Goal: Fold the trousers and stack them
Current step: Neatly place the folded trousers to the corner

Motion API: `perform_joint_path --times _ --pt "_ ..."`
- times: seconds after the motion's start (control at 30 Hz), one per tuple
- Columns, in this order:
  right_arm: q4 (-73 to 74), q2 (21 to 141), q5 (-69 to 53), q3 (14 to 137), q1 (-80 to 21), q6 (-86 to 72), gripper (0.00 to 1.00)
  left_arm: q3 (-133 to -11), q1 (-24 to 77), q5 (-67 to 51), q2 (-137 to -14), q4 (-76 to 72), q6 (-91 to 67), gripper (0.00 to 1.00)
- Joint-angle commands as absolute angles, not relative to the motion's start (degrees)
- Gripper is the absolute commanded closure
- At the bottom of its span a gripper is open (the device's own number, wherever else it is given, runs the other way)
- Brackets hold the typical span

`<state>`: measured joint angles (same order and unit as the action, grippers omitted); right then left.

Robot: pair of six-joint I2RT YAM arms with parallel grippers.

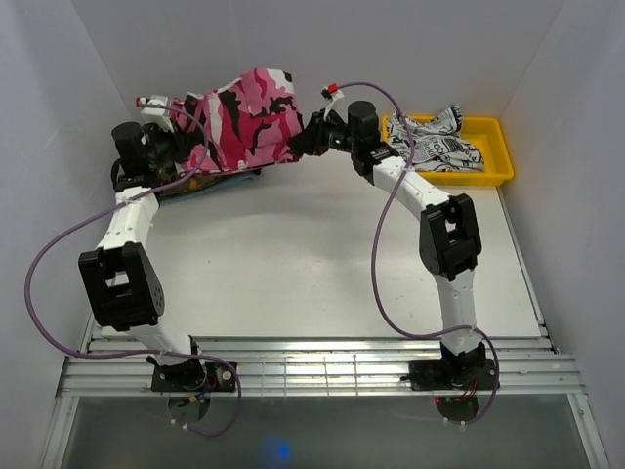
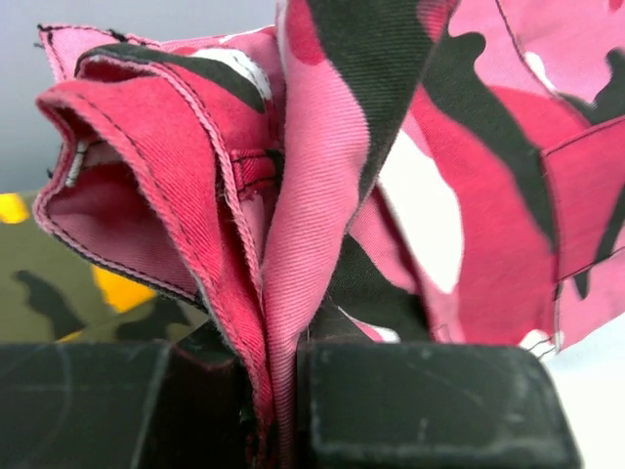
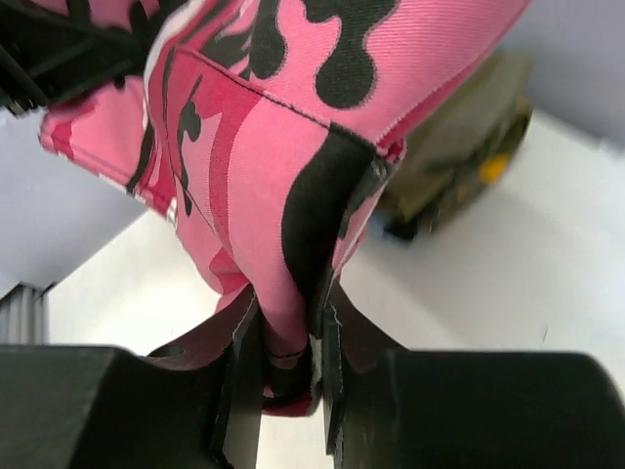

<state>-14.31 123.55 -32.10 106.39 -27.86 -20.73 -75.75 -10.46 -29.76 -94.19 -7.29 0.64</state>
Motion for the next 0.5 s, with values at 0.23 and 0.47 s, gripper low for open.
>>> perform_joint_path --times 0.23,0.47 --pt "-24.08 141.67 -24.79 130.07 -33.3 -9.76 0.92 -74.97 -20.56 -24.78 -97.37 -22.94 -7.21 1.0" --pt "-36.72 155.99 -10.5 141.67 -38.49 -3.79 0.92 -69.44 -22.76 -21.02 -101.15 -30.92 -9.05 1.0"
